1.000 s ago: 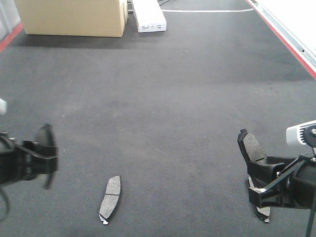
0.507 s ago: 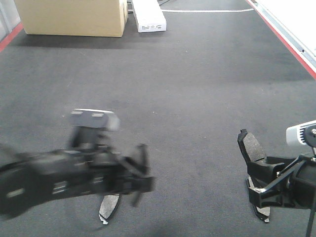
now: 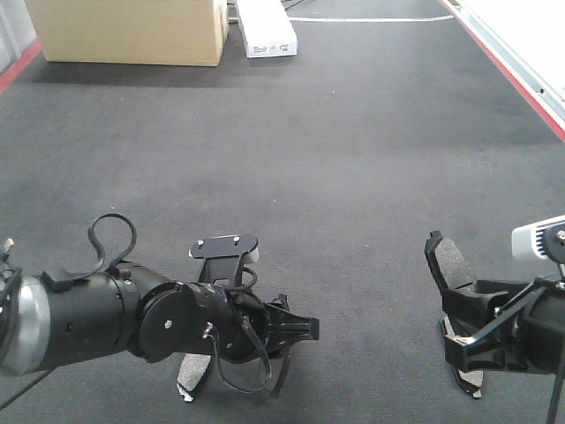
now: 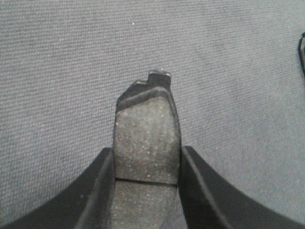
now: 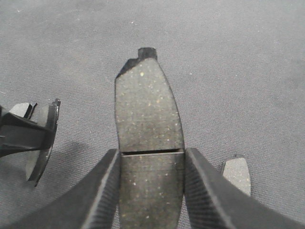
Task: Move and align brake pads A on conveyor
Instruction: 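Lower the left gripper's pad onto the belt beside the placed pads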
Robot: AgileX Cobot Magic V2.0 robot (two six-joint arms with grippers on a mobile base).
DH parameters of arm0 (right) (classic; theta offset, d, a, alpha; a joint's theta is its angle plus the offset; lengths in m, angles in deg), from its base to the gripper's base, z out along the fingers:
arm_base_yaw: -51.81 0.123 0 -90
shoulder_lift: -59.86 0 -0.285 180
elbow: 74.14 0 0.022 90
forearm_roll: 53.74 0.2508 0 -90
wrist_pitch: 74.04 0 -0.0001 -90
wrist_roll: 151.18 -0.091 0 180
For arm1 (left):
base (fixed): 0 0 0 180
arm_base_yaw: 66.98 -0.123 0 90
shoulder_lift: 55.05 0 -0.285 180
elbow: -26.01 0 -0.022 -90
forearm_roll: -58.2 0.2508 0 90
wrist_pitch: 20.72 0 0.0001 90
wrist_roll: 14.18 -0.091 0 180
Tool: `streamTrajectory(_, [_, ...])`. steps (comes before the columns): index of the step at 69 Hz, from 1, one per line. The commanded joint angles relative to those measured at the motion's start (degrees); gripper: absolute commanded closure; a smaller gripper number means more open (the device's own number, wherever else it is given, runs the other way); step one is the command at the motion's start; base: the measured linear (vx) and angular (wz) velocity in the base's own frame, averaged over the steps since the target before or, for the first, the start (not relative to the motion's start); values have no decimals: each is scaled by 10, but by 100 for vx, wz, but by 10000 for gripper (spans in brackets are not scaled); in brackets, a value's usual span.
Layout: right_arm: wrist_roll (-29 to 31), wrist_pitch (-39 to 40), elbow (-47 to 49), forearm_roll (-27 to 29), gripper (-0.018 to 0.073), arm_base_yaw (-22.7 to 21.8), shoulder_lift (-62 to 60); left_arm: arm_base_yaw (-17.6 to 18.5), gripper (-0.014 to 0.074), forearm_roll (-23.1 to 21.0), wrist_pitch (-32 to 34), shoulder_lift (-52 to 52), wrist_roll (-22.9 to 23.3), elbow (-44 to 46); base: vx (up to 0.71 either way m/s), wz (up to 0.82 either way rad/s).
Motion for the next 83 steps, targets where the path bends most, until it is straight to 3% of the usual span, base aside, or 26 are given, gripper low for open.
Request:
streamTrajectory(1, [5,48,18,-8,482,-2,-5,4,386,-7,37,-19,8,19,0,0])
streamTrajectory(33, [5,48,18,-8,482,-2,-5,4,348,-7,70,14,15,19,0,0])
streamTrajectory(72, [5,48,18,-8,482,-2,-5,4,127,-6,99,4,19,19,0,0])
streamTrajectory(78, [5,48,18,-8,482,-2,-5,4,128,18,98,-19,16,19,0,0])
streamTrajectory(83, [5,48,18,-8,482,-2,-5,4,131,68,86,-48,13,17,0,0])
